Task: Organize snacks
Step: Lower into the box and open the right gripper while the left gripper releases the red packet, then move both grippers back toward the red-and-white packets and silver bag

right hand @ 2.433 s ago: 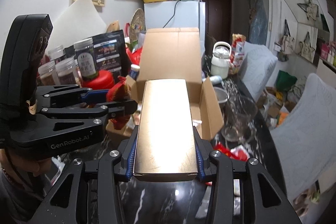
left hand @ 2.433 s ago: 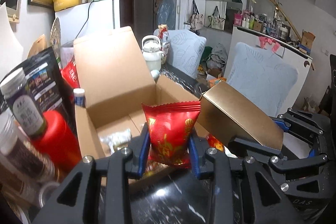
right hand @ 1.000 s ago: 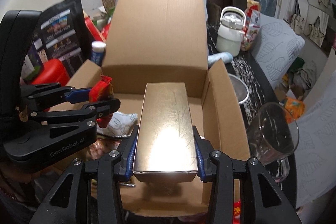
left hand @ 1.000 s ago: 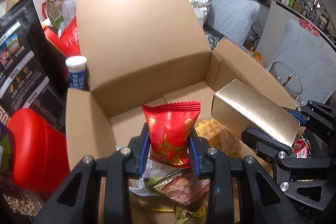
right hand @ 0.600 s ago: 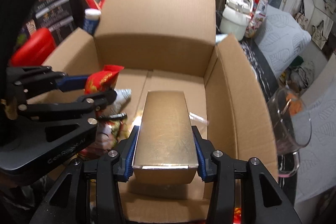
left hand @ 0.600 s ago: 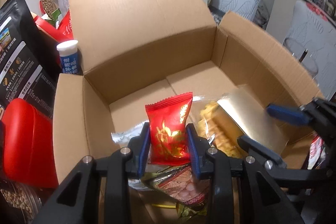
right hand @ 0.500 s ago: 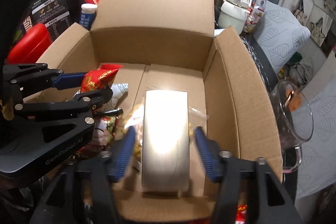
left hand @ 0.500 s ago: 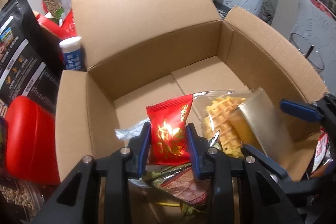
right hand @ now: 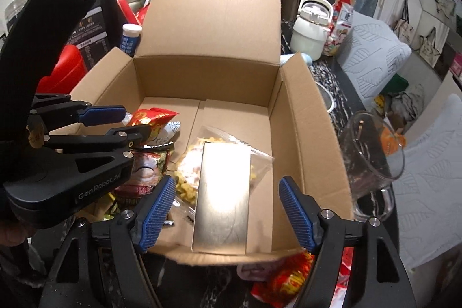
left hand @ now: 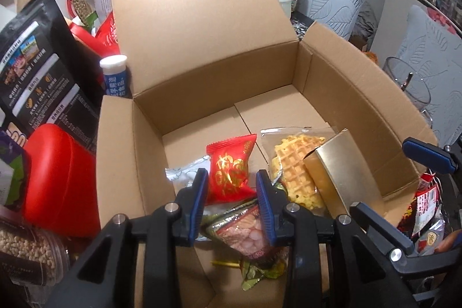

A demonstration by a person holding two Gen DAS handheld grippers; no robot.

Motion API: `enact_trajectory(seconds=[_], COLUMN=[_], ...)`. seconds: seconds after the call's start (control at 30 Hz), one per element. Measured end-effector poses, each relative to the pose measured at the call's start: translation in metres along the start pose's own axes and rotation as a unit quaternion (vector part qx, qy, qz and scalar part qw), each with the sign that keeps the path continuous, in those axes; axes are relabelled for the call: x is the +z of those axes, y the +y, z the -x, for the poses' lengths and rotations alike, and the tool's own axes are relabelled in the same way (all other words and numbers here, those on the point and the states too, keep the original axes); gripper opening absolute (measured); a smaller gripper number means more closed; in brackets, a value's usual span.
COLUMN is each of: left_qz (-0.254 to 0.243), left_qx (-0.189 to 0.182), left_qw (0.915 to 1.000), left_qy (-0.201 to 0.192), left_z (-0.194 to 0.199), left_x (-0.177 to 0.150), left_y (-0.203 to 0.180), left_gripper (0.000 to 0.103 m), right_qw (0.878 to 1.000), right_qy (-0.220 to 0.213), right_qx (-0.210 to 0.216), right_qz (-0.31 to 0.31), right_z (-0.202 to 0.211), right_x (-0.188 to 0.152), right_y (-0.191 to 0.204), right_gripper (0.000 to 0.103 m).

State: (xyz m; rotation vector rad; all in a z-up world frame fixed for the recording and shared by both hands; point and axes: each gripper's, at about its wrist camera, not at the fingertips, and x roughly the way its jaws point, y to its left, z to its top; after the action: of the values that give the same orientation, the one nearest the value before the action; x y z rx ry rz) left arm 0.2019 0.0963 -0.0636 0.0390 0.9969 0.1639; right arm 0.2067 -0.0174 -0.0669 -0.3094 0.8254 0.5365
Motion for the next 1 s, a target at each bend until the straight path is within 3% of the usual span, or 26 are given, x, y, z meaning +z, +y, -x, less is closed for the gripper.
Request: enact_trajectory(seconds=[0.27, 0.43, 0.73, 0.93, 1.0], left_qz=[0.003, 0.003, -0.003, -0.004, -0.004], left_qx=[0.000, -0.024, -0.033, -0.044, -0.048], left_qw=[0.9998, 0.9984, 0.9939, 0.9894, 0.9883], left_qy=[-0.021, -0.052, -0.105, -0.138, -0.145], left_z=[0.024, 0.053, 0.102, 0.131, 0.139], left_x=[-0.006, -0.015, -0.024, -0.030, -0.032], left_y=[-0.003, -0.005, -0.015, -0.019, -0.020], left_gripper=[0.034, 0.034, 0.034, 0.034, 0.034], right_qw=[1.000, 0.999, 0.996, 0.994, 0.993], right_qy=[-0.025, -0.038, -0.072, -0.096, -0.102], right_qx=[-0.015, -0.010, -0.016, -0.034, -0.037], right_qz=[-0.005, -0.019, -0.042, -0.050, -0.050], right_z=[0.033, 0.050, 0.092, 0.117, 0.124], right_x=[-0.009, -0.014, -0.024, -0.029, -0.033], right_y=[-0.003, -0.010, -0.022, -0.029, -0.031], right_gripper=[0.075, 0.075, 0.075, 0.083, 0.090])
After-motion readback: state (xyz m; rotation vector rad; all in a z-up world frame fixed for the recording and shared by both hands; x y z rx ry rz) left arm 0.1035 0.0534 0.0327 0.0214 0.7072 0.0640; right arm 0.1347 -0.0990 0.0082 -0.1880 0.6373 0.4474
